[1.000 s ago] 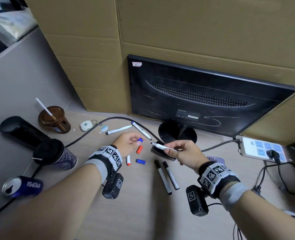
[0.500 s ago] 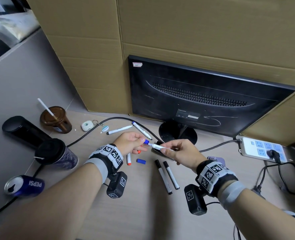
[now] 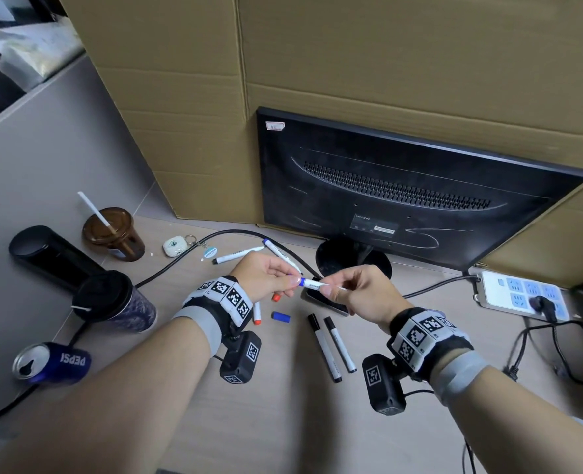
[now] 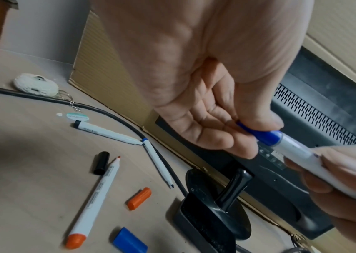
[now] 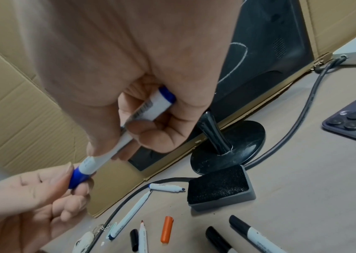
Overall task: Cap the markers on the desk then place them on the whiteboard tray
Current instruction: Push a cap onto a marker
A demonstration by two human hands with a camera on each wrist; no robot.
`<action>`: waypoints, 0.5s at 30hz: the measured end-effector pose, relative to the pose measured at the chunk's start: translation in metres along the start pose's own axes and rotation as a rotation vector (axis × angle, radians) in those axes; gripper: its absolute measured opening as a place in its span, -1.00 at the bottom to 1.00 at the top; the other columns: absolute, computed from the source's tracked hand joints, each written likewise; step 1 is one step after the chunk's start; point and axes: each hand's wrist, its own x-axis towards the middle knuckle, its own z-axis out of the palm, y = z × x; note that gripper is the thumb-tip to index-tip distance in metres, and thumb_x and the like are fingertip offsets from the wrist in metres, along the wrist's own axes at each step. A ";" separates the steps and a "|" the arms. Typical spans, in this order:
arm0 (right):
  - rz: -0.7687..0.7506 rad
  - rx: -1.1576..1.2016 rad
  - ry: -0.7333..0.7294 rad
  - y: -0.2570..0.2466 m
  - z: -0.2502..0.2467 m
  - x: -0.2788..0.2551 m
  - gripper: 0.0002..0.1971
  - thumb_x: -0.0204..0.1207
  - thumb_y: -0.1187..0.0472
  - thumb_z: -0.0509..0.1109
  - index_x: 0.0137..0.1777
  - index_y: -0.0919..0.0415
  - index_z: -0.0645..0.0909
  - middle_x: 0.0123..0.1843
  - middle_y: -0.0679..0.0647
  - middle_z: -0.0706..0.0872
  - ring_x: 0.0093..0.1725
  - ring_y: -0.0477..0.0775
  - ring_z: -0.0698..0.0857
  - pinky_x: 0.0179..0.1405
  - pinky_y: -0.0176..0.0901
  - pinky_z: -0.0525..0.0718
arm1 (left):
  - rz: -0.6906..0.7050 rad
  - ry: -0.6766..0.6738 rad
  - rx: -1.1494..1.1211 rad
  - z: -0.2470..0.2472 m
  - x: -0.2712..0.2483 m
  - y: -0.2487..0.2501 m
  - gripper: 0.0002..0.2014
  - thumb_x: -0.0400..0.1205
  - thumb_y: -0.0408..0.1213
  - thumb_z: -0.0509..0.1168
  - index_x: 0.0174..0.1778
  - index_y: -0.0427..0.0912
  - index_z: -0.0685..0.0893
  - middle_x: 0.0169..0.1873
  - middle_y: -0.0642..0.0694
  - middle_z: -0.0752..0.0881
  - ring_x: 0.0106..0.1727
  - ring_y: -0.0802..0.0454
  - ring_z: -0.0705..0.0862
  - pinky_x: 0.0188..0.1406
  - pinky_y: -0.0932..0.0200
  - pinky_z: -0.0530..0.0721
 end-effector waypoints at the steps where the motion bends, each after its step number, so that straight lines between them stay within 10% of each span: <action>1: 0.004 0.011 0.014 0.000 0.000 0.000 -0.93 0.59 0.23 0.61 -0.05 0.21 0.91 -0.42 -0.07 0.76 -0.44 -0.07 0.55 -0.47 -0.30 0.53 | 0.007 -0.006 0.018 0.000 0.001 0.002 -0.92 0.57 -0.41 0.54 -0.06 -0.32 0.86 -0.35 -0.23 0.86 -0.35 -0.09 0.80 0.06 -0.35 0.77; 5: 0.007 0.015 0.033 0.004 0.002 -0.001 -0.91 0.58 0.20 0.62 -0.13 0.16 0.91 -0.34 0.09 0.75 -0.34 0.11 0.52 -0.47 -0.15 0.49 | 0.040 -0.026 0.072 0.003 0.000 0.006 -0.97 0.52 -0.30 0.55 -0.21 -0.08 0.89 -0.32 -0.30 0.86 -0.35 -0.27 0.70 -0.03 -0.46 0.75; 10: 0.018 0.027 0.048 0.004 -0.001 -0.004 -0.90 0.59 0.22 0.61 -0.13 0.20 0.91 -0.29 0.12 0.76 -0.34 0.11 0.51 -0.51 -0.18 0.49 | 0.039 -0.017 0.115 0.010 -0.001 0.012 -0.88 0.57 -0.37 0.53 -0.22 -0.05 0.86 -0.34 -0.30 0.86 -0.44 0.03 0.72 -0.06 -0.46 0.75; 15: 0.022 0.120 0.029 0.004 0.004 -0.003 -0.92 0.62 0.24 0.57 0.00 0.24 0.87 -0.23 0.08 0.74 -0.34 -0.06 0.59 -0.35 -0.27 0.59 | 0.049 0.016 0.016 0.004 -0.002 0.014 -0.95 0.60 -0.35 0.53 -0.07 -0.15 0.89 -0.30 -0.20 0.88 -0.31 0.02 0.84 -0.06 -0.17 0.76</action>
